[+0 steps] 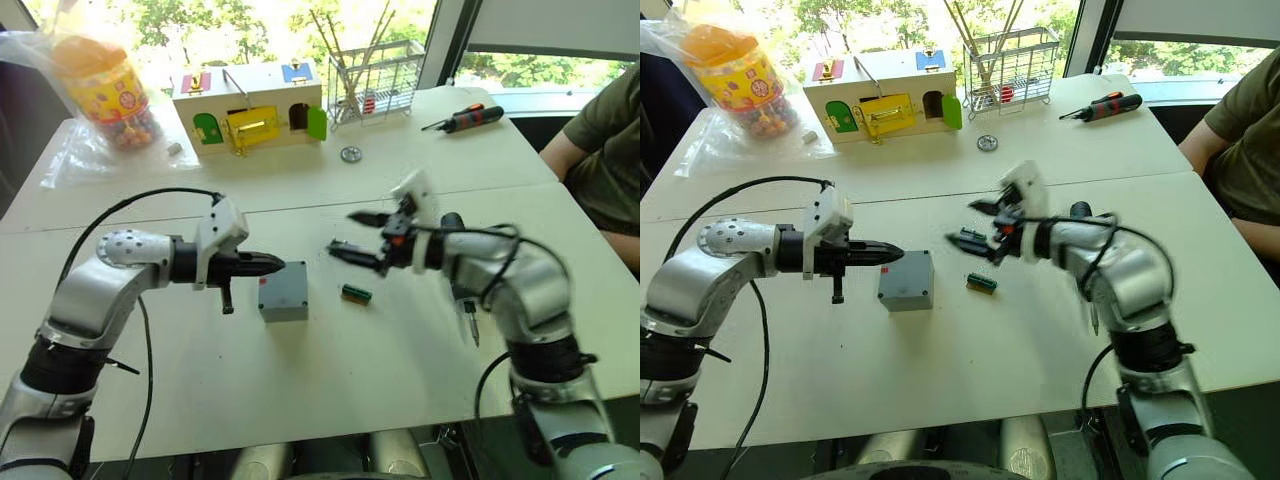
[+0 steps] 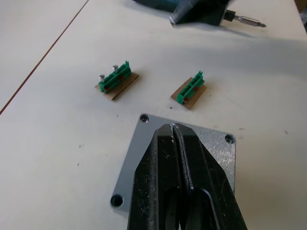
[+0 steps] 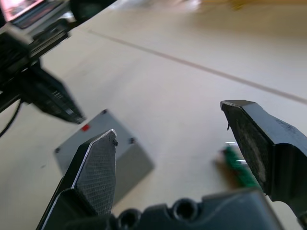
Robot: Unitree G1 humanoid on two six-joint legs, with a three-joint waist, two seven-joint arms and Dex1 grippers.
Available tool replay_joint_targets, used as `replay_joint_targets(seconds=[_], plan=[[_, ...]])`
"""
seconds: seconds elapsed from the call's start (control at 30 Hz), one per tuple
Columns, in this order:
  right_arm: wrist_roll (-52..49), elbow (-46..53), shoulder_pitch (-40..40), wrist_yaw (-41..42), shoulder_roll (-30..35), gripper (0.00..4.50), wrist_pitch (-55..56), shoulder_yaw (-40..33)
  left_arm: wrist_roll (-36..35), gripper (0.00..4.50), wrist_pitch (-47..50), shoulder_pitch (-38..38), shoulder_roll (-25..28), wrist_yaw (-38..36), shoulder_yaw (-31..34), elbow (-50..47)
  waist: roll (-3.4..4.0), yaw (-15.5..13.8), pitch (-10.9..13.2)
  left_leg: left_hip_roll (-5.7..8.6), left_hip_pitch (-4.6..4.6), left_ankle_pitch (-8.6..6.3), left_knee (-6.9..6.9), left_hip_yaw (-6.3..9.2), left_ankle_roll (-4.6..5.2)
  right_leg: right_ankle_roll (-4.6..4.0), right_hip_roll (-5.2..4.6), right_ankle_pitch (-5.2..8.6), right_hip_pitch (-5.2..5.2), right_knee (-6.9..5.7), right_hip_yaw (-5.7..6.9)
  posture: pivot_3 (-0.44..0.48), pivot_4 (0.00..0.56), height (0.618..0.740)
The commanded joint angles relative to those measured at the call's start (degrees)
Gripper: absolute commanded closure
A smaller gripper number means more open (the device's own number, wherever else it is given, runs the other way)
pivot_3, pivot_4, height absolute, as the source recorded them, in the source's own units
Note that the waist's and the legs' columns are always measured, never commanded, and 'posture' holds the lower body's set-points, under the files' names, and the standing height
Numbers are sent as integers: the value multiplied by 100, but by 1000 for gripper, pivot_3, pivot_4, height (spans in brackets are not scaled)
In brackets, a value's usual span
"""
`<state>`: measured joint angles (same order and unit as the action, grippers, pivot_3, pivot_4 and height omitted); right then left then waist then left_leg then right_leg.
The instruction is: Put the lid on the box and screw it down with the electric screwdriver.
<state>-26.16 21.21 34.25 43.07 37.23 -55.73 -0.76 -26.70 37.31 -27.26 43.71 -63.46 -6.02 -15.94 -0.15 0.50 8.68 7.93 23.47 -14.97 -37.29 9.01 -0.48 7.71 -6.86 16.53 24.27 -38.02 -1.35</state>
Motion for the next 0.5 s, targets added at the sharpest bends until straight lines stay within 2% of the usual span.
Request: replay_joint_targets(seconds=[0.03, 0.1, 0.13, 0.2, 0.33, 0.5], plan=[[-169, 122, 317, -100, 539, 10, -704, -506, -53, 4500, -145, -191, -151, -84, -156, -229, -1, 21, 0, -2, 0, 0, 3, -1, 0, 0, -1, 0, 0, 3, 0, 0, 150, 740], [-173, -56, 527, -250, 982, 10, -1423, -642, -89, 4500, -170, -290, -280, -110, -271, -323, -1, 33, 0, -5, 0, 0, 8, -7, 0, 0, -3, 0, 4, 3, -2, 0, 150, 740], [-364, -230, 723, -154, 1296, 10, -2298, -648, -91, 4500, -212, -350, -356, -141, -333, -334, -1, 36, 0, -10, 0, 0, 8, -10, 0, 0, -5, 0, 4, 3, -3, 0, 150, 740], [-656, -432, 908, 24, 1658, 10, -3198, -649, -56, 4500, -282, -417, -462, -168, -427, -324, 0, 25, 0, -12, 1, 0, 8, -15, 1, 0, -6, 0, 5, 4, -4, 0, 150, 740], [-1178, -1122, 970, 270, 2637, 10, -3648, 108, 136, 4500, -523, -477, -677, -196, -691, -238, 0, 1, 1, -14, 1, -3, 6, -23, 6, 0, -9, 0, 2, 9, -4, 0, 150, 740], [-1696, -2117, 1335, 64, 2924, 10, -3677, 922, 302, 4500, -732, -423, -826, -145, -828, -145, -1, 35, 1, -17, 0, -12, -4, -63, 21, 1, -15, 0, 4, 8, -18, 0, 150, 740]])
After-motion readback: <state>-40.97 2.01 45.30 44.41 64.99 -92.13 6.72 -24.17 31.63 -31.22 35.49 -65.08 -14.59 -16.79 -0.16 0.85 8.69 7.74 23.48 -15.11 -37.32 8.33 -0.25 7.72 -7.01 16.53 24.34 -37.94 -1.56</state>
